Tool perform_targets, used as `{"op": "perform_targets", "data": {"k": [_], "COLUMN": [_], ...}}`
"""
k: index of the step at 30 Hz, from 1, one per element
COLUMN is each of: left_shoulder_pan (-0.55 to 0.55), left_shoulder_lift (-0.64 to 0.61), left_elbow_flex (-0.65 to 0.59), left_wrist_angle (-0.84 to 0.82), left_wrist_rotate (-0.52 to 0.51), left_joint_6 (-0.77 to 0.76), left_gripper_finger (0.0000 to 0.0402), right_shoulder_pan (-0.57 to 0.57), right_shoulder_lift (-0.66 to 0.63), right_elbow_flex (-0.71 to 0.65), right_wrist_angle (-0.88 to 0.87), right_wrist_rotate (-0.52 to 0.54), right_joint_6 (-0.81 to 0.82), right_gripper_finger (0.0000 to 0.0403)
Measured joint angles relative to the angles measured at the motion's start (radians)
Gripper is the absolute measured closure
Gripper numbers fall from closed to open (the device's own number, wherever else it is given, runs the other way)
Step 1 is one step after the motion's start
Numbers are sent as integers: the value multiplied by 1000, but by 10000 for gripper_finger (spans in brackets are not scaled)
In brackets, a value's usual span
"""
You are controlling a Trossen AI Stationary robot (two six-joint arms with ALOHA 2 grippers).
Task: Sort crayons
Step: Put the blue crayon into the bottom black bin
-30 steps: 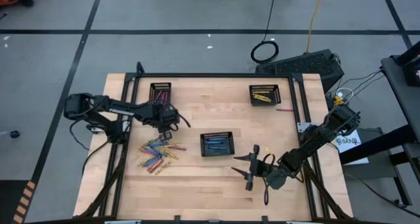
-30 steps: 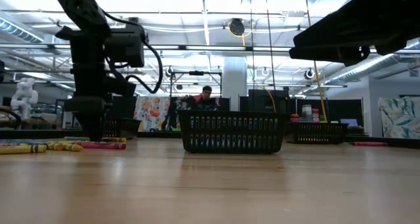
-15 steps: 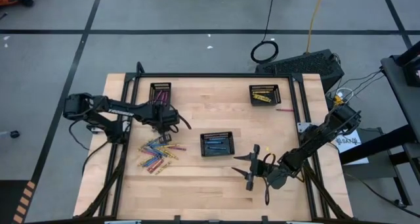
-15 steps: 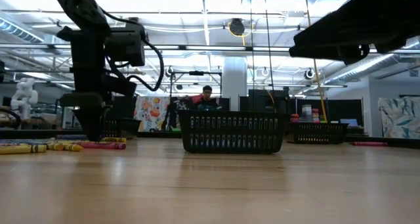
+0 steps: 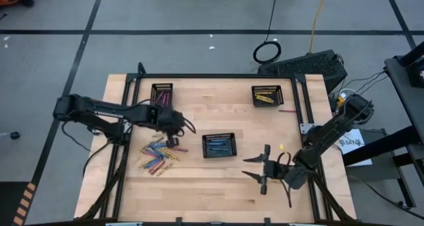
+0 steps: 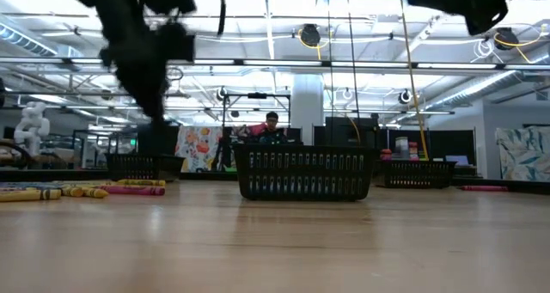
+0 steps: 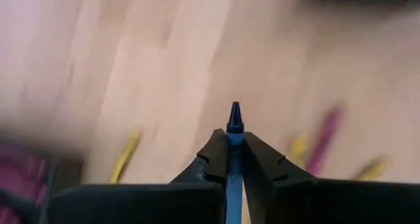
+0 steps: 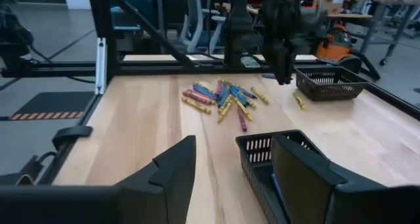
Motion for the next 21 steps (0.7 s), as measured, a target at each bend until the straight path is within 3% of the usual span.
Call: {"op": "perform_targets", "data": {"k": [5,11,15,21], "left_shoulder_pan": [-95,-192,-204,-165], "left_shoulder_lift": [-3,129,249,368], "left_elbow_flex": [9,10,10,9], "left_wrist_angle": [391,871,1010,1049], "left_wrist_rotate": [55,84,61,-20], "left_joint_6": [1,84,107,108], "left_gripper_finger": [380,380,380,380], "right_shoulder_pan": [32,43,43,43], "right_shoulder_lift": [-32,-35,-35,-35], "right_elbow_flex": [0,0,0,0], "right_wrist_angle": [-8,-5,-4,-4], "right_wrist_rotate": [113,147,145,145], "right_joint_6": [-13,-22,-4,3], "right_gripper_finger": [218,218,218,218]}}
